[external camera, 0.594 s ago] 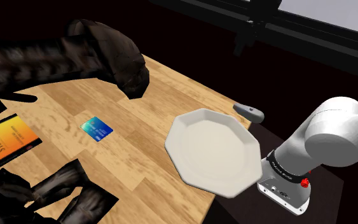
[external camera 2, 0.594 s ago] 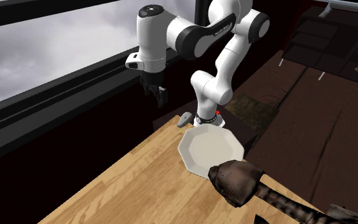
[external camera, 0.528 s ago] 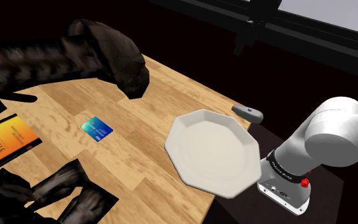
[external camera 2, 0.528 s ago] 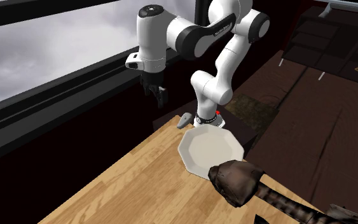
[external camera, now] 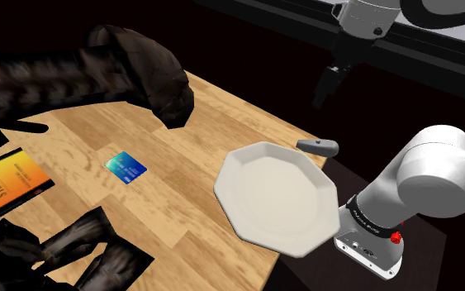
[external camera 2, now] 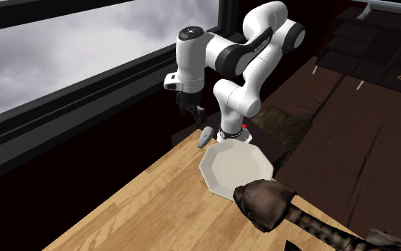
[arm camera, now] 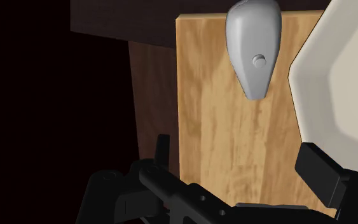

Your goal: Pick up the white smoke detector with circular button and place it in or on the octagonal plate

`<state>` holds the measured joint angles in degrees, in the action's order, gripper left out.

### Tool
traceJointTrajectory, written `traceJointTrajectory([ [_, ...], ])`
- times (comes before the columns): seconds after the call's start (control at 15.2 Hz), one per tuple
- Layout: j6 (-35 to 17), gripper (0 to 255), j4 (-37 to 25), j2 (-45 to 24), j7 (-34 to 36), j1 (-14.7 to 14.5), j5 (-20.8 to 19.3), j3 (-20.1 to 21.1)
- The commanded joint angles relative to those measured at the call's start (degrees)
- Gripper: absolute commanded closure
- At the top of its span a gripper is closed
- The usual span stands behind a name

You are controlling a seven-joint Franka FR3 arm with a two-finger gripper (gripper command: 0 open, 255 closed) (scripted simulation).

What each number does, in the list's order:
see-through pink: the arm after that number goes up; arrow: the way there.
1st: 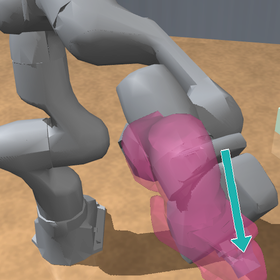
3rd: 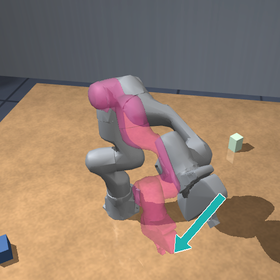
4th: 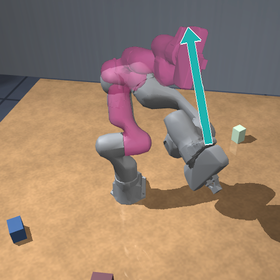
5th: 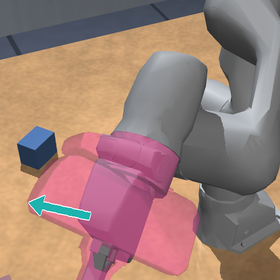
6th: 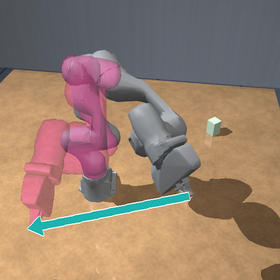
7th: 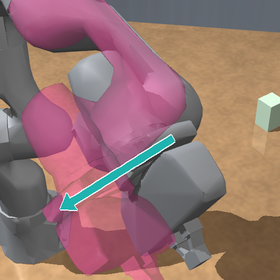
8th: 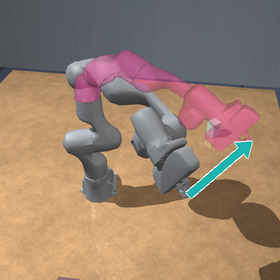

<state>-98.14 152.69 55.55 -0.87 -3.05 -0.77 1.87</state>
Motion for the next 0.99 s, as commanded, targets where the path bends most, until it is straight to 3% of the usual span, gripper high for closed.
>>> traceJointTrajectory([
  [0.0,0.28,0,4.56,4.37,0.54,-0.77,1.12,0.46],
  [0.33,2.65,0,13.73,14.92,2.19,-3.15,4.21,1.89],
  [0.92,-2.64,0,19.82,15.71,2.23,-3.52,4.70,2.32],
])
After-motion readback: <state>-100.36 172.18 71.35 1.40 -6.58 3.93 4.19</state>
